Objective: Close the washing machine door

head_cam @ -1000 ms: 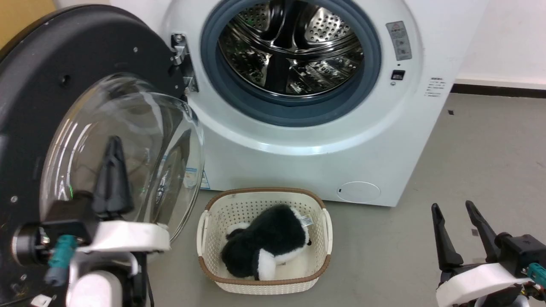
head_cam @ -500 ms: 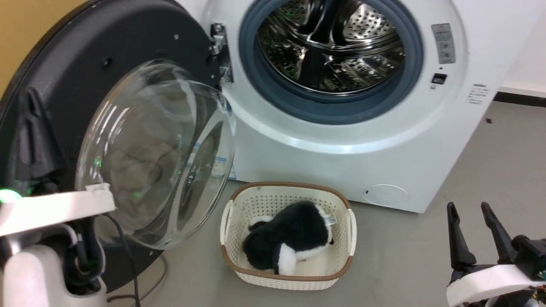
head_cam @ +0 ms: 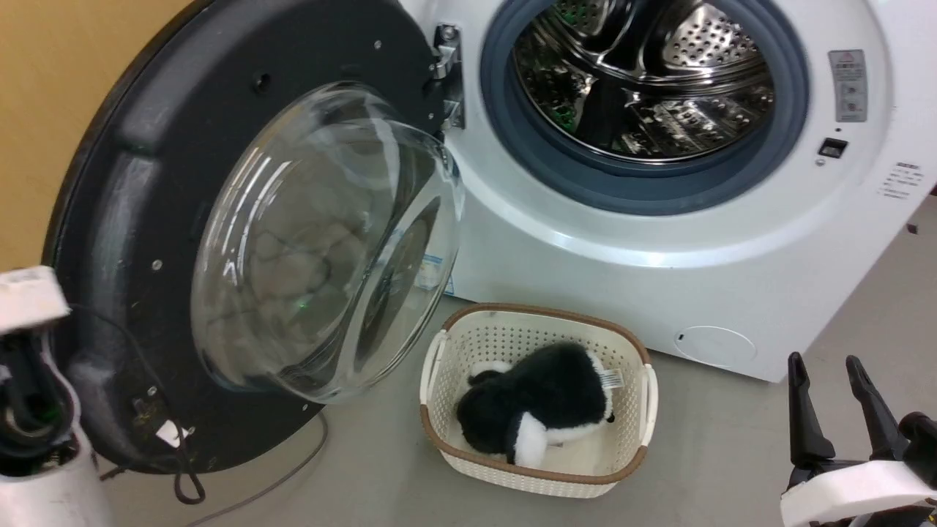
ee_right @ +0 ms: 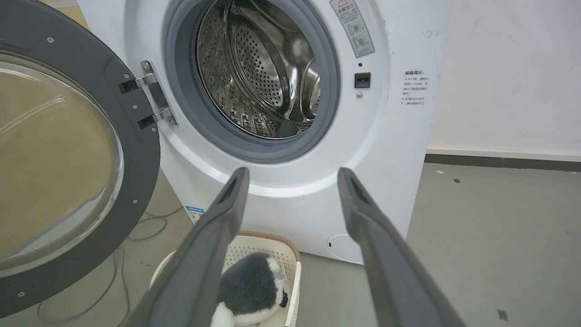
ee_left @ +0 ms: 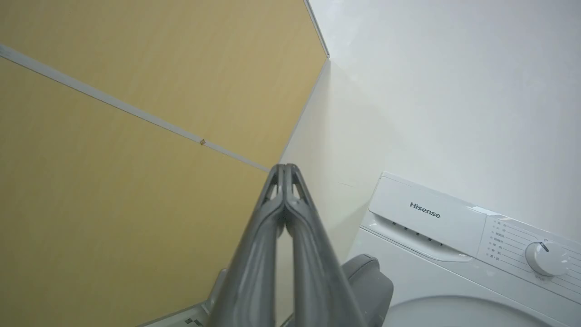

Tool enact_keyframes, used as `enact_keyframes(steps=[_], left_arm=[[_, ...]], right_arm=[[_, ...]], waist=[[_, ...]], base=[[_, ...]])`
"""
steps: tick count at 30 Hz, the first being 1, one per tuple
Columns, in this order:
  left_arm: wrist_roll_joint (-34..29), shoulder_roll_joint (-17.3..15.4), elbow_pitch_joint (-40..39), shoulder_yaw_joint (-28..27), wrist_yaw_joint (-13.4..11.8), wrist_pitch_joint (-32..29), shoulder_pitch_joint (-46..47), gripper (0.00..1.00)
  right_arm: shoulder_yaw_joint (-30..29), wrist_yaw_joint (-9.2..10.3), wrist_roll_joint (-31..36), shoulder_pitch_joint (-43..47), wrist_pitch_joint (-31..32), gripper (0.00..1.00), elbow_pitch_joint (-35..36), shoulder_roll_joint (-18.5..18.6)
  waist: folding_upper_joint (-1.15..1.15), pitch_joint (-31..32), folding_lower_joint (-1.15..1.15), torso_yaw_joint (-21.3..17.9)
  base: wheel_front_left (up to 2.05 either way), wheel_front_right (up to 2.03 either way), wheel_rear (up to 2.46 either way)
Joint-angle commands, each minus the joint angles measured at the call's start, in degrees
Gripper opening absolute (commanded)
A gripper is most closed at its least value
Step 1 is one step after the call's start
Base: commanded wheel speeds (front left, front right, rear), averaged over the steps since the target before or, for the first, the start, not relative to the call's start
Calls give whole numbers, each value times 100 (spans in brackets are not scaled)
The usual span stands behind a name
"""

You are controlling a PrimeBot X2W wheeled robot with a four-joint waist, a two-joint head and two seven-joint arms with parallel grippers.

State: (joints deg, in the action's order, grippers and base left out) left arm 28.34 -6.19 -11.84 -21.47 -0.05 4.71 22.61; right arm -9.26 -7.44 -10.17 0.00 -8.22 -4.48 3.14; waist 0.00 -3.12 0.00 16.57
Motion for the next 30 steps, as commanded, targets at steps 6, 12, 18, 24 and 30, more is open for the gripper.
enact_keyframes(steps=[6,12,18,24,30], left_arm=[[847,-128,403,-453,-164,-386,338,0],[1856,-145,816,-701,-119,-1080,372,0],[2570,-135,1193,-814,68,-1708,208,0],[3194,-66,1608,-749,426,-2409,-101,0],[3551,49,1810,-600,568,-2819,-361,0]], right_arm=[[-105,-3,-155,-62,-116,100,-107,-16],[-190,-3,-232,-83,-188,100,-156,-17],[-279,-3,-303,-102,-260,100,-195,-18],[-382,-4,-389,-118,-343,100,-228,-20],[-486,-4,-463,-121,-402,100,-255,-21]], waist=[[0,-51,0,231],[0,-99,0,386],[0,-129,0,525],[0,-146,0,662],[0,-173,0,780]], base=[[0,0,0],[0,0,0],[0,0,0],[0,0,0],[0,0,0]])
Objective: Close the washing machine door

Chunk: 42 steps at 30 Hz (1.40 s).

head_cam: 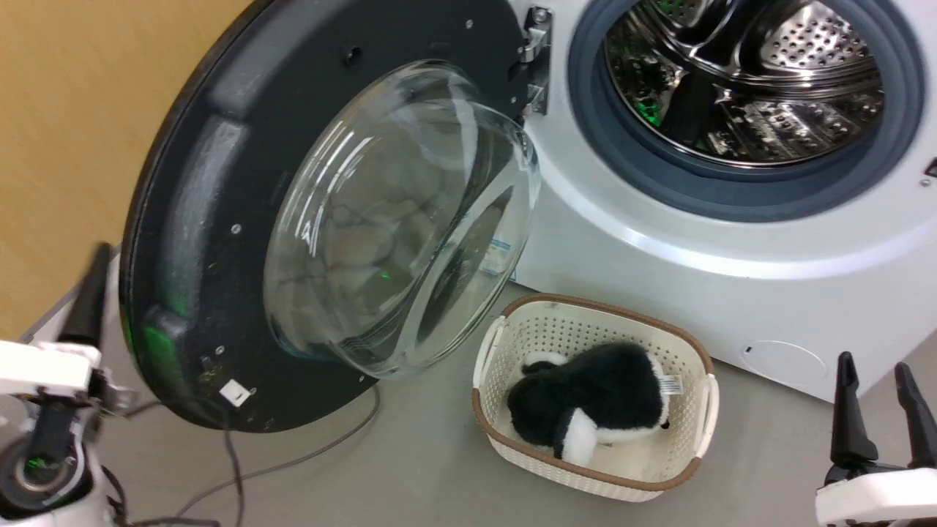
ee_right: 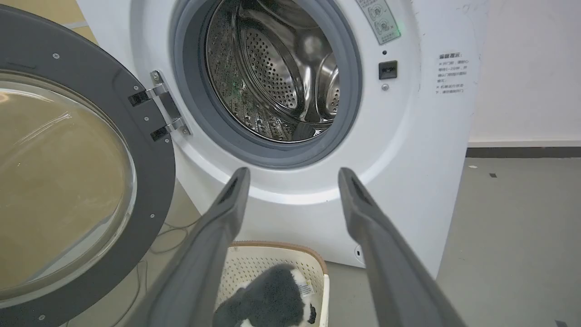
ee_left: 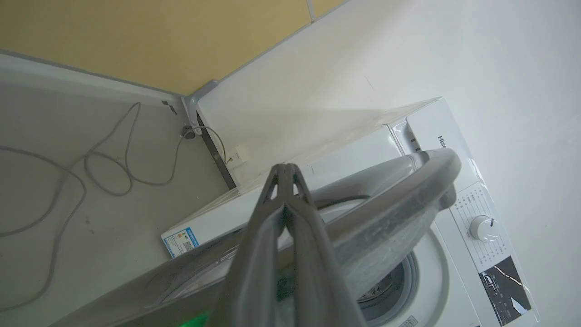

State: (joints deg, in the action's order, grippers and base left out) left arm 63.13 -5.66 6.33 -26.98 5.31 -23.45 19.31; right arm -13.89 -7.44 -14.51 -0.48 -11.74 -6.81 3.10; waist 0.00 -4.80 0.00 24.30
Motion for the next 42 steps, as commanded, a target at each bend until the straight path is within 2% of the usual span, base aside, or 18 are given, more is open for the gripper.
enact_keyframes(steps=[1,9,10,16,23,28,35,42], left_arm=[[146,24,30,-13,49,-66,-68,0],[869,164,-61,338,127,-581,-406,0],[1104,182,-227,464,141,-776,-570,0],[1613,209,-790,836,172,-1225,-1003,0],[2097,236,-1820,1759,216,-1773,-1597,0],[2210,258,-2099,2637,217,-1851,-1838,0],[2155,274,-1828,3772,217,-1505,-1854,0],[2292,277,-1424,4608,217,-666,-1420,0]], right_arm=[[-48,-4,-44,-75,-63,100,-27,-18],[-183,-4,-169,-85,-158,100,-73,-20],[-227,-4,-209,-79,-182,100,-86,-20],[-295,-4,-285,-70,-242,100,-128,-21],[-452,-5,-329,-127,-325,100,-132,-23],[-479,-5,-299,-164,-326,100,-117,-23],[-350,-5,-290,-217,-326,100,-109,-23],[-291,-5,-267,-279,-326,100,-94,-23]], waist=[[0,-10,0,34],[0,-38,0,255],[0,-38,0,319],[0,-43,0,476],[0,-33,0,625],[0,-15,0,475],[0,-57,0,-15],[0,-155,0,-664]], base=[[0,0,0],[0,0,0],[0,0,0],[0,0,0],[0,0,0],[0,0,0],[0,0,0],[0,0,0]])
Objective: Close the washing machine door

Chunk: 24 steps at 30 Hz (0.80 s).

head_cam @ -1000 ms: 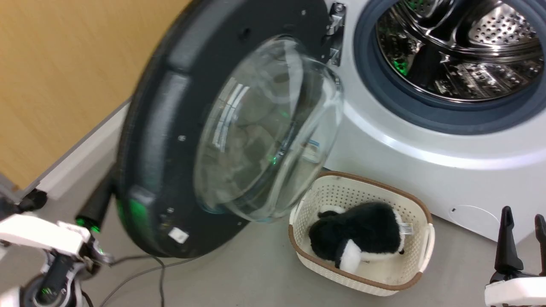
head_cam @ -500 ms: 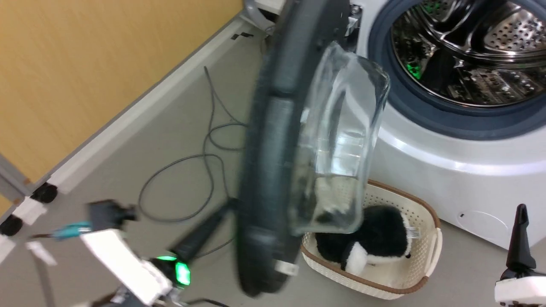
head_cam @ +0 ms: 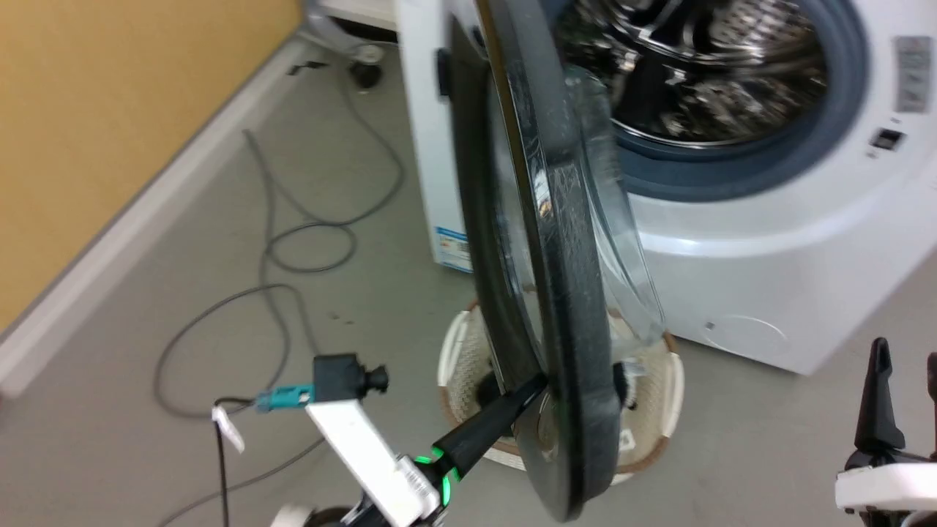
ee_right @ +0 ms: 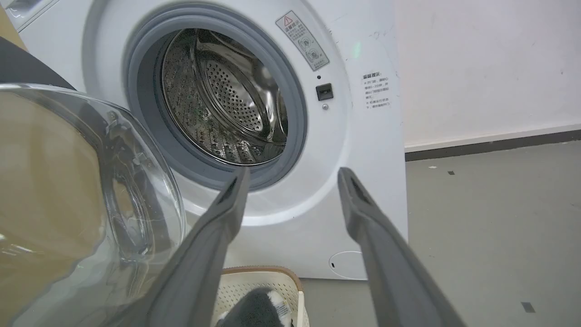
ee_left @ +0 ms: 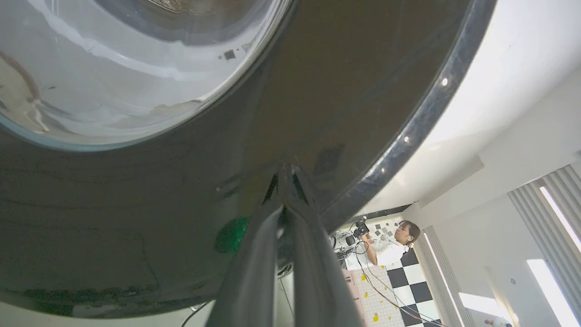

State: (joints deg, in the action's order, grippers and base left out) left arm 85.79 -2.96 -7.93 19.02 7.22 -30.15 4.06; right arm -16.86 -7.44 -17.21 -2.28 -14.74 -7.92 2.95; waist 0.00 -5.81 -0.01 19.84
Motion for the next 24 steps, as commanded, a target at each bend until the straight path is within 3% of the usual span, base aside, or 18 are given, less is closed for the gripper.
enact_keyframes(steps=[1,14,18,24], left_arm=[[-12,7,80,114,26,130,204,0],[-544,-17,1045,1120,26,1697,1326,0],[-825,-116,1415,1469,26,2202,1649,0],[-689,-222,1848,1944,26,2649,1946,0]], right_arm=[[20,-5,13,-109,-26,100,21,-7],[96,-5,36,-307,-26,100,88,-7],[97,-5,14,-313,-26,100,86,-7],[217,-5,6,-316,-26,100,114,-7]], waist=[[0,-70,1,-322],[0,-409,1,-1798],[0,-470,1,-2052],[0,-480,1,-2222]], base=[[0,0,0],[0,0,0],[0,0,0],[0,0,0]])
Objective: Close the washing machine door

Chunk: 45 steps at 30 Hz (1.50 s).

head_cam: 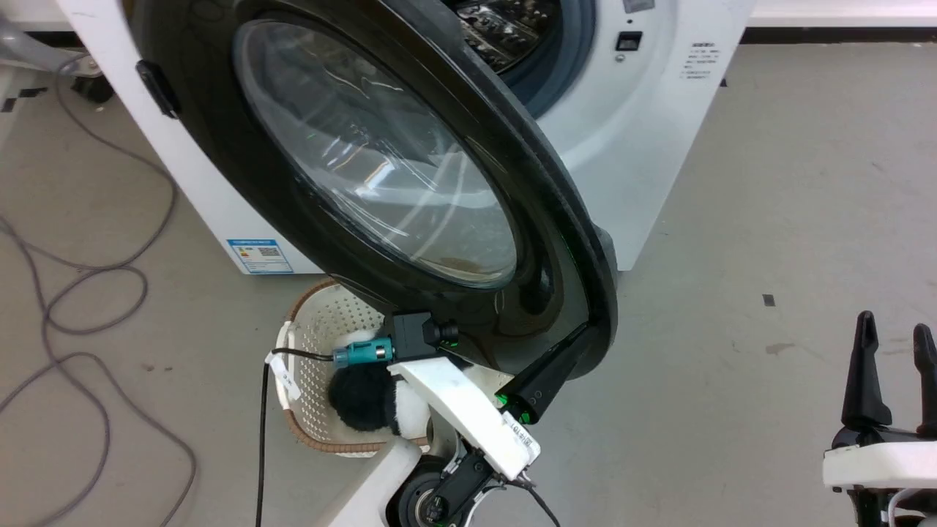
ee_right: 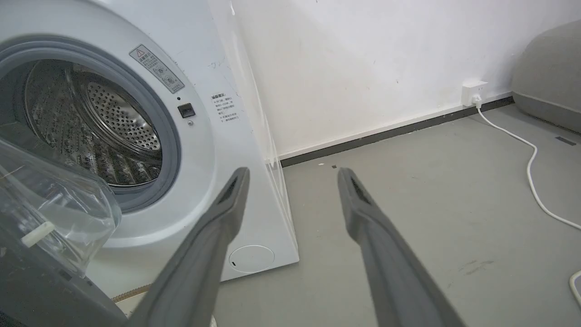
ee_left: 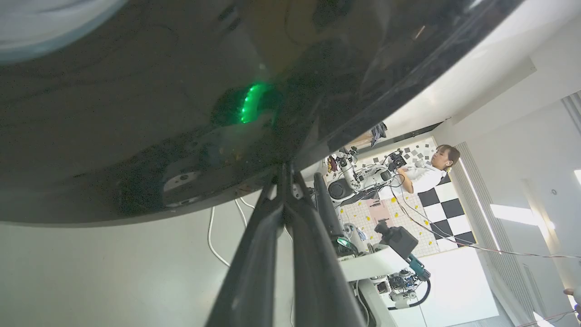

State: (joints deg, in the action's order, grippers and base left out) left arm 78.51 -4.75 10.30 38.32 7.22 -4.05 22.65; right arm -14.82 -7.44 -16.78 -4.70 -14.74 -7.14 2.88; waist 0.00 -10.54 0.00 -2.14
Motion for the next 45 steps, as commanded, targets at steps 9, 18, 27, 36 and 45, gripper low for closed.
enact_keyframes(steps=[9,18,27,36,45], left_arm=[[-533,-629,442,476,26,1259,296,0],[-2972,-1012,606,-557,-905,1900,363,0],[-5507,-992,-512,-1970,-2117,1903,-372,0],[-6751,-961,-919,-2474,-2639,1904,-1312,100],[-7018,-738,-915,-2643,-2468,1904,-1851,100]], right_arm=[[253,-5,72,67,-26,100,309,-1],[141,-5,9,112,-26,100,827,-1],[140,-5,144,-68,-26,100,1372,-1],[631,-5,145,-345,-26,100,2148,-1],[2051,-5,434,-601,-26,14,2808,5]], waist=[[0,222,0,85],[0,448,0,292],[0,538,0,451],[0,662,0,615],[0,716,0,761]], base=[[0,0,0],[0,0,0],[0,0,0],[0,0,0],[0,0,0]])
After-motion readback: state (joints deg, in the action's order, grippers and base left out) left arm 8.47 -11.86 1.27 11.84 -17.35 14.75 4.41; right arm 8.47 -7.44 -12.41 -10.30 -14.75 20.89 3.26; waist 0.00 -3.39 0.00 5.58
